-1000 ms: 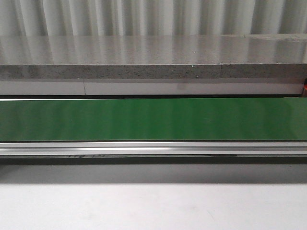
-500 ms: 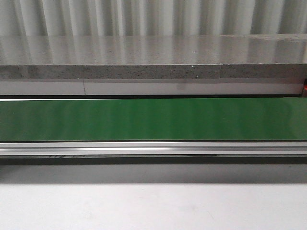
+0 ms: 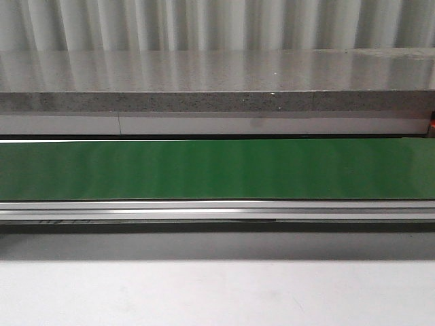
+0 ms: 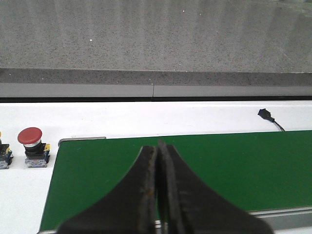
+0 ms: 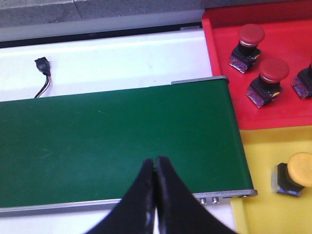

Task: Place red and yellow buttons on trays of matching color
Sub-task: 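Raise the right gripper back over the belt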

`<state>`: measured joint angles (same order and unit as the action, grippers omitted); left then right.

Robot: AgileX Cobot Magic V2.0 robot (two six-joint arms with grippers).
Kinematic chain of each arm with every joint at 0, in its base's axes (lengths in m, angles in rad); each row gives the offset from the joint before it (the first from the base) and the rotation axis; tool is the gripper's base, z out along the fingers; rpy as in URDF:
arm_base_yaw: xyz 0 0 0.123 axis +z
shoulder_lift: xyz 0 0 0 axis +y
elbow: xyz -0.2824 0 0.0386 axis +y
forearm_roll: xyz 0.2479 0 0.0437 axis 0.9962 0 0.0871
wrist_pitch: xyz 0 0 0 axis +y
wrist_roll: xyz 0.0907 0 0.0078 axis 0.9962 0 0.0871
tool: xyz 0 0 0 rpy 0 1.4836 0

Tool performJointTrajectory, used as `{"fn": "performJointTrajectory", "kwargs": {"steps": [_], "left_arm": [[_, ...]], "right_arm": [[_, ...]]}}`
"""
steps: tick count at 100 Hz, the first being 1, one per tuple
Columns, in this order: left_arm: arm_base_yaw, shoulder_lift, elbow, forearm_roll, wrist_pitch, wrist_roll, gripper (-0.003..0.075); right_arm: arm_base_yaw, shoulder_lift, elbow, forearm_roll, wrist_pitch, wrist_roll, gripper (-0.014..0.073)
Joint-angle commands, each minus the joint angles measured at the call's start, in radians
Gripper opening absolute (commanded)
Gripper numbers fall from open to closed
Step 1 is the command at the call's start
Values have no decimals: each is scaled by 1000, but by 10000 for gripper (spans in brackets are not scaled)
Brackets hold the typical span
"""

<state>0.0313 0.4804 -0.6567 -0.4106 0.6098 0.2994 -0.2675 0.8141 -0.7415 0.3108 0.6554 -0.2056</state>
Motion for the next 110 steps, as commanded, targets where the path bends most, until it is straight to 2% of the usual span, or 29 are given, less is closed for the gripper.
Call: {"fn": "performJointTrajectory", "kwargs": {"steps": [1, 23, 56, 62, 71, 76, 81, 88, 95, 110], "left_arm": [[-8, 3, -26, -24, -71, 0, -20], [-8, 3, -26, -24, -143, 0, -20], [-8, 3, -24, -23, -146, 0, -17], [-8, 3, -21, -23, -136, 0, 9], [-8, 3, -19, -23, -101, 0, 153], [-8, 3, -19, -23, -93, 0, 276], [-8, 3, -17, -23, -94, 0, 438], [-8, 3, -17, -23, -104, 0, 601], [-8, 3, -17, -23, -114, 0, 672], [-8, 3, -17, 11, -120, 0, 671]], "right_arm": [[2, -8, -26, 12, -37, -9, -67], [2, -8, -26, 12, 16, -9, -67], [2, -8, -26, 12, 17, -9, -67], [2, -8, -26, 12, 17, -9, -67], [2, -8, -26, 12, 17, -9, -67], [2, -8, -26, 12, 17, -9, -67], [2, -8, -26, 12, 17, -9, -67], [2, -8, -26, 12, 17, -9, -67], [2, -8, -26, 12, 17, -9, -67], [2, -8, -26, 12, 17, -9, -67]]}}
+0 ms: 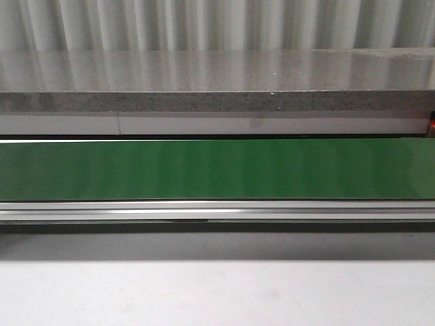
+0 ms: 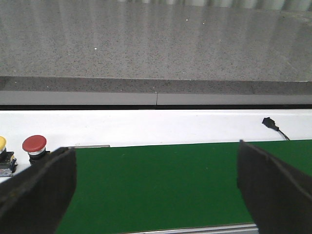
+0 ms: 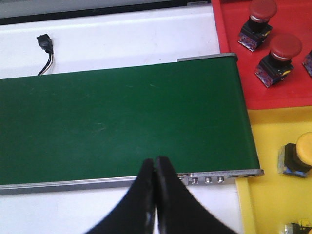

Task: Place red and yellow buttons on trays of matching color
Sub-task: 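Raise the right gripper back over the belt, then move the left gripper to a red button beside the belt and grasp it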

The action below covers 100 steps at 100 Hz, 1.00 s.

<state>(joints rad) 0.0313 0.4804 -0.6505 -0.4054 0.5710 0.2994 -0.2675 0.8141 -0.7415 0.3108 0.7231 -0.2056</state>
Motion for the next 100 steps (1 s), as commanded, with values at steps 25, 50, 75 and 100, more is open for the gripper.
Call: {"fn": "performJointTrajectory", "kwargs": {"steps": [25, 50, 75, 100], "left_arm": [[39, 52, -32, 56, -179, -153, 670], [114, 307, -137, 70, -188, -214, 670], [183, 613, -329, 29, -178, -216, 670], [303, 915, -453, -98, -146, -216, 670]], "right_arm": [[2, -8, -26, 12, -51, -9, -67], [2, -8, -26, 12, -51, -9, -67], [2, -8, -26, 12, -51, -9, -67], [2, -8, -26, 12, -51, -9, -67]]}}
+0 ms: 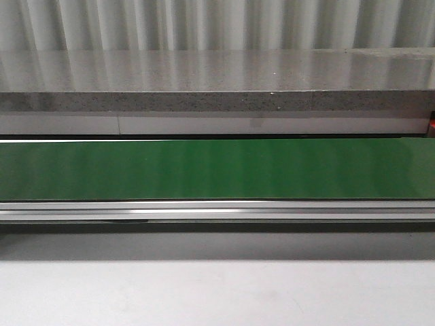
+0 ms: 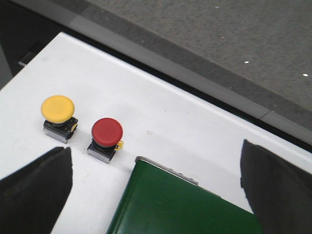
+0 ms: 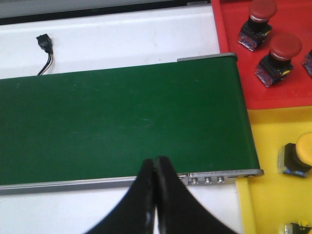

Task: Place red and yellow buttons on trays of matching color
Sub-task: 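Move the left gripper to a red button beside the belt and grasp it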

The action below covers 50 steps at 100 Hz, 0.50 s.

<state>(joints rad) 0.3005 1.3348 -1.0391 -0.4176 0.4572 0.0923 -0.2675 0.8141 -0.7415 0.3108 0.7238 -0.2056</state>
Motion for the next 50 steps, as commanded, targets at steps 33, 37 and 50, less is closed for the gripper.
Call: {"fn": "performJointTrajectory", "kwargs": {"steps": [33, 37, 50], "left_arm": [[60, 343, -217, -122, 33, -7, 670], [60, 363, -229, -122, 38, -7, 670], [60, 422, -256, -122, 38, -15, 670]], "right_arm": [[2, -8, -26, 12, -51, -9, -67], [2, -8, -26, 12, -51, -9, -67], [2, -8, -26, 12, -51, -9, -67]]}}
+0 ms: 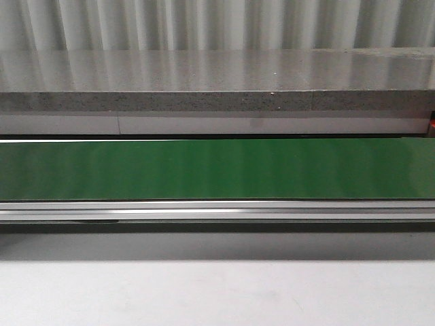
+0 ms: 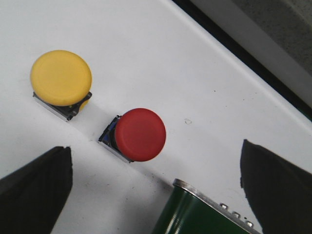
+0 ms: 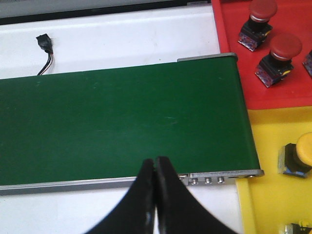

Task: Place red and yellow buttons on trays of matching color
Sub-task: 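Move the left gripper to a red button beside the belt and grasp it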

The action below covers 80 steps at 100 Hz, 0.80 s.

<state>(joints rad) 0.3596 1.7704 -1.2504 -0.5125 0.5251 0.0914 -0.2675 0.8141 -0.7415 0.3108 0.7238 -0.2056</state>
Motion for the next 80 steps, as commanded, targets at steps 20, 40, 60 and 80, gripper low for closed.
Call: {"fn": "performJointTrajectory", "kwargs": {"steps": [20, 40, 60, 80], "left_arm": [[1, 45, -62, -27, -44, -28, 670], [1, 107, -105, -27, -44, -29, 670], [1, 150, -115, -25, -41, -29, 669], [1, 157, -115, -25, -41, -29, 489]], "right_arm": [[2, -8, -26, 12, -51, -9, -67], [2, -8, -26, 12, -51, -9, -67], [2, -8, -26, 12, -51, -9, -67], [2, -8, -26, 12, -51, -9, -67]]}}
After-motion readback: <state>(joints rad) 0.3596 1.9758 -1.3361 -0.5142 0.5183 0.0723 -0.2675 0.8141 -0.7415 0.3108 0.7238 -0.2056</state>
